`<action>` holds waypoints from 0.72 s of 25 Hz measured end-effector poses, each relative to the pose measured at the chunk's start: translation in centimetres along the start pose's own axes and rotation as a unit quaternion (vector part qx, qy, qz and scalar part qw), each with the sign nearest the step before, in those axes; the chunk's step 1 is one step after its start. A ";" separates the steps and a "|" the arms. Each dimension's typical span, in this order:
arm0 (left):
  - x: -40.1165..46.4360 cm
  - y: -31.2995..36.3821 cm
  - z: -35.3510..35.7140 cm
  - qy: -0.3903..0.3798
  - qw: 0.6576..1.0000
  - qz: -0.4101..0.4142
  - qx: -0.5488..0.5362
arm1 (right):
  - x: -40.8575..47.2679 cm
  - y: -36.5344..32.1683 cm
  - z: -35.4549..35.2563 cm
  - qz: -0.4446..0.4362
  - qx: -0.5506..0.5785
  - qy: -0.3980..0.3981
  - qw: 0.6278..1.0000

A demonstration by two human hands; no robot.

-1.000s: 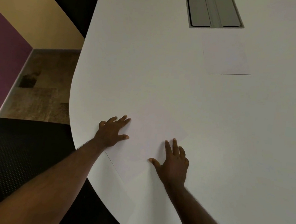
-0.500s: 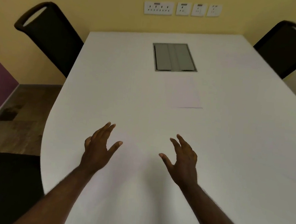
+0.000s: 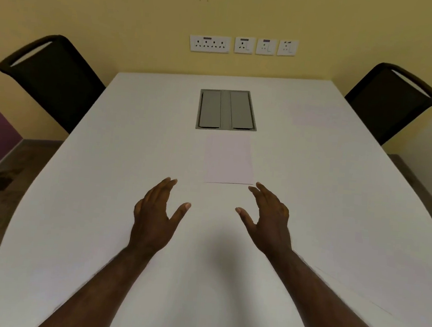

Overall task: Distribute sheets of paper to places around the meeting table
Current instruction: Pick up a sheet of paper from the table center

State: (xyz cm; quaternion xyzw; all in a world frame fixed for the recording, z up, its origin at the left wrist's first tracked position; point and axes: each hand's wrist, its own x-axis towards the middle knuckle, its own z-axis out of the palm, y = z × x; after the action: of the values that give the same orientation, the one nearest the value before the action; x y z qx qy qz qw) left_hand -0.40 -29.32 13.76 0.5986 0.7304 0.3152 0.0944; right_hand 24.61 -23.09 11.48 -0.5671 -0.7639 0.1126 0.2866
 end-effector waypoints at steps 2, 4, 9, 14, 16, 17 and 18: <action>1.1 1.6 1.9 -0.008 1.000 0.004 -0.005 | 1.3 1.9 -0.2 0.007 -0.003 -0.001 1.000; 2.8 2.2 3.9 -0.016 1.000 0.007 -0.007 | 2.9 3.7 0.3 0.016 -0.005 -0.003 1.000; 8.9 0.7 8.2 -0.027 1.000 0.001 -0.007 | 7.5 7.5 3.1 0.039 -0.009 -0.003 0.999; 15.5 -2.9 12.8 -0.040 0.999 0.005 0.010 | 13.8 10.9 7.3 0.052 -0.012 -0.007 0.999; 17.9 -4.1 14.8 -0.046 0.999 0.009 0.017 | 16.0 12.0 9.2 0.055 -0.014 -0.017 0.998; 19.0 -4.6 15.8 -0.046 0.999 0.012 0.019 | 17.0 12.6 10.1 0.055 -0.016 -0.025 0.998; 20.1 -5.2 17.1 -0.046 0.999 0.009 0.018 | 18.0 13.3 11.1 0.058 -0.017 -0.035 0.998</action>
State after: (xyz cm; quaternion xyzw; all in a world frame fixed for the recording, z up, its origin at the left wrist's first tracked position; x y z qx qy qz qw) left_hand -1.19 -5.05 2.22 0.6206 0.7256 0.2748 0.1139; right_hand 25.47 -0.22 1.45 -0.6107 -0.7414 0.1355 0.2430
